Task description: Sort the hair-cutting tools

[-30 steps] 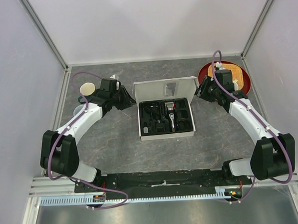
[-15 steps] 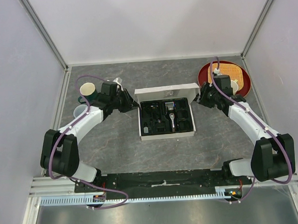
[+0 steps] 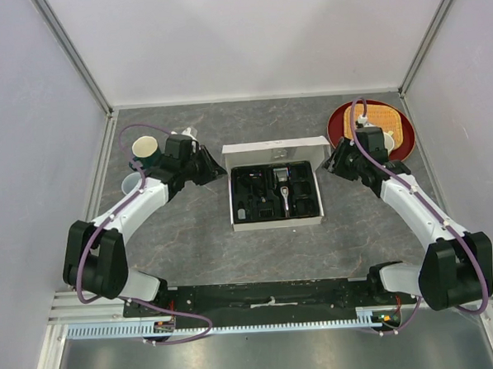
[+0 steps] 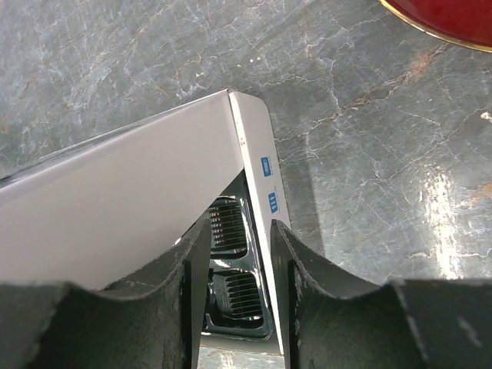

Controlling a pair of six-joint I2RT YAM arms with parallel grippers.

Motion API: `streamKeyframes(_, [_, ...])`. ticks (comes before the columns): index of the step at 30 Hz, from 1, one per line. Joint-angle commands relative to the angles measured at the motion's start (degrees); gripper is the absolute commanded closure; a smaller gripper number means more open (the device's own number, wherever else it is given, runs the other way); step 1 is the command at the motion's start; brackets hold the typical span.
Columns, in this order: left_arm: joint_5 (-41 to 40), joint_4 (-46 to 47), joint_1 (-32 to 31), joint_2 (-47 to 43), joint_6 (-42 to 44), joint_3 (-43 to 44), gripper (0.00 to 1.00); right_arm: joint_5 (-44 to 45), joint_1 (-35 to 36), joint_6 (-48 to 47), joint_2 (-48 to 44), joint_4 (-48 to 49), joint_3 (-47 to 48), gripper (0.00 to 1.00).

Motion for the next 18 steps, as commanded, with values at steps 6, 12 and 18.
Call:
streamKeyframes(6, [-0.14, 1.33, -0.36, -1.64, 1.47, -0.58, 0.71, 1.50, 0.28, 0.50, -1.63, -0.32, 0.46, 0.56])
streamKeyframes(12, [-0.75, 2.03, -0.36, -1.29, 1.12, -1.46, 0.71, 3.69, 0.28, 0.49, -2.68, -0.84, 0.46, 0.56])
streamKeyframes(18, [-10.85, -2.80, 0.25, 0.20, 2.96, 8.72, 0.69, 16.87, 0.11, 7.96, -6.29, 2.22, -0.51, 0.53])
